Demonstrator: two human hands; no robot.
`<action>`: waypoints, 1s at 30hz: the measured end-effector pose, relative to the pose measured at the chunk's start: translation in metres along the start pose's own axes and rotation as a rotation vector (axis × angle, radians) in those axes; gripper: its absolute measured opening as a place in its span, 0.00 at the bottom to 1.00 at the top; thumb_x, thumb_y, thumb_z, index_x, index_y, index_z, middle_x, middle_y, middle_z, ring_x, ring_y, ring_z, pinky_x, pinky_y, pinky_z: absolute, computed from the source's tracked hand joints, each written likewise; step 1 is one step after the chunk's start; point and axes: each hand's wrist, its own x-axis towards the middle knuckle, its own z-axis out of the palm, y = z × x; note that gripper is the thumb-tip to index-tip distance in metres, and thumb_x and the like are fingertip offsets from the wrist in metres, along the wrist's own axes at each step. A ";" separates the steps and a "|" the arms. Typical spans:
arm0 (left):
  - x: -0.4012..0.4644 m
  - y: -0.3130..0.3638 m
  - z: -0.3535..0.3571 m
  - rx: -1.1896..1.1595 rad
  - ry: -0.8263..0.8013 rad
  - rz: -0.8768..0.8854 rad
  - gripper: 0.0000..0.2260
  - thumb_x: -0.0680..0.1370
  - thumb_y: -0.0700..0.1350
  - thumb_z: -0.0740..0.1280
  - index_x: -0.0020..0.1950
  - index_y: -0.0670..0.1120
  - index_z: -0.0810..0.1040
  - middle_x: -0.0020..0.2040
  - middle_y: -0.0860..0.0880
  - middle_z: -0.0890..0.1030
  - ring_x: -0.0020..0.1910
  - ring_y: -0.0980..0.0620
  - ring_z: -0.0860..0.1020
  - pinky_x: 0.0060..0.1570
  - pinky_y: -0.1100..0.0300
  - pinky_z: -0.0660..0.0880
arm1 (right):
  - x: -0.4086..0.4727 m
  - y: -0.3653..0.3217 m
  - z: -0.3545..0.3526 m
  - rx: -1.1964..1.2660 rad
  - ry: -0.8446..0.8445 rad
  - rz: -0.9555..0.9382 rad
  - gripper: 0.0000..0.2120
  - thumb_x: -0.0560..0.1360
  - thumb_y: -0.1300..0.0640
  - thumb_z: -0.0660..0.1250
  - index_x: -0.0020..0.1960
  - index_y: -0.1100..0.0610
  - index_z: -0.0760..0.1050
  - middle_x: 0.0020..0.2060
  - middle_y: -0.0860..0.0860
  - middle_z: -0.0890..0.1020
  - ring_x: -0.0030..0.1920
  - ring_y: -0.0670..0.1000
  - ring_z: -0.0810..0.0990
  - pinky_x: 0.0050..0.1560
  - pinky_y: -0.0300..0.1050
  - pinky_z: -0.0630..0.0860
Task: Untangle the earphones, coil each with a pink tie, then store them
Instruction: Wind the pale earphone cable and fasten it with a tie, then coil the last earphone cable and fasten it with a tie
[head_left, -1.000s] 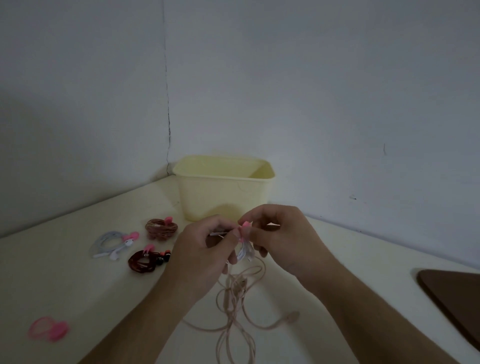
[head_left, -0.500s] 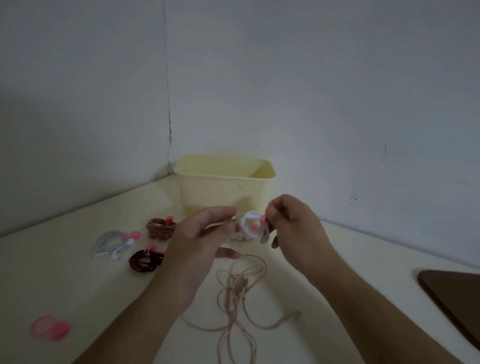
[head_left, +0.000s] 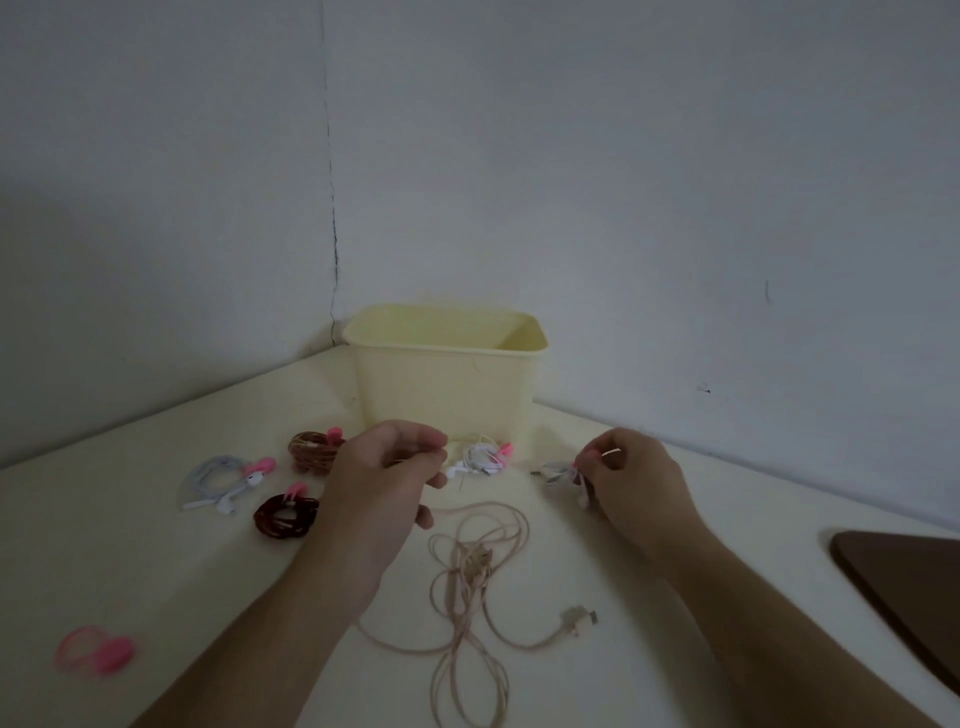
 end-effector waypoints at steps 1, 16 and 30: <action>0.001 0.000 0.000 0.021 0.000 0.006 0.08 0.79 0.33 0.69 0.48 0.44 0.85 0.45 0.39 0.85 0.38 0.51 0.80 0.28 0.57 0.74 | 0.001 0.001 0.000 -0.062 0.009 -0.038 0.07 0.81 0.57 0.68 0.45 0.51 0.81 0.31 0.46 0.85 0.32 0.38 0.81 0.31 0.33 0.72; -0.011 -0.004 0.002 0.525 -0.210 0.110 0.07 0.79 0.44 0.69 0.44 0.54 0.83 0.38 0.54 0.86 0.37 0.49 0.84 0.43 0.50 0.80 | -0.027 -0.051 0.000 -0.436 -0.689 -0.477 0.07 0.75 0.57 0.73 0.48 0.46 0.85 0.45 0.42 0.85 0.48 0.43 0.82 0.51 0.37 0.78; -0.015 -0.004 0.004 0.509 -0.419 0.175 0.07 0.81 0.40 0.70 0.49 0.51 0.84 0.43 0.50 0.88 0.44 0.50 0.87 0.55 0.45 0.82 | -0.021 -0.056 -0.014 0.595 -0.237 0.102 0.12 0.85 0.62 0.62 0.45 0.63 0.78 0.31 0.56 0.80 0.30 0.55 0.81 0.29 0.46 0.76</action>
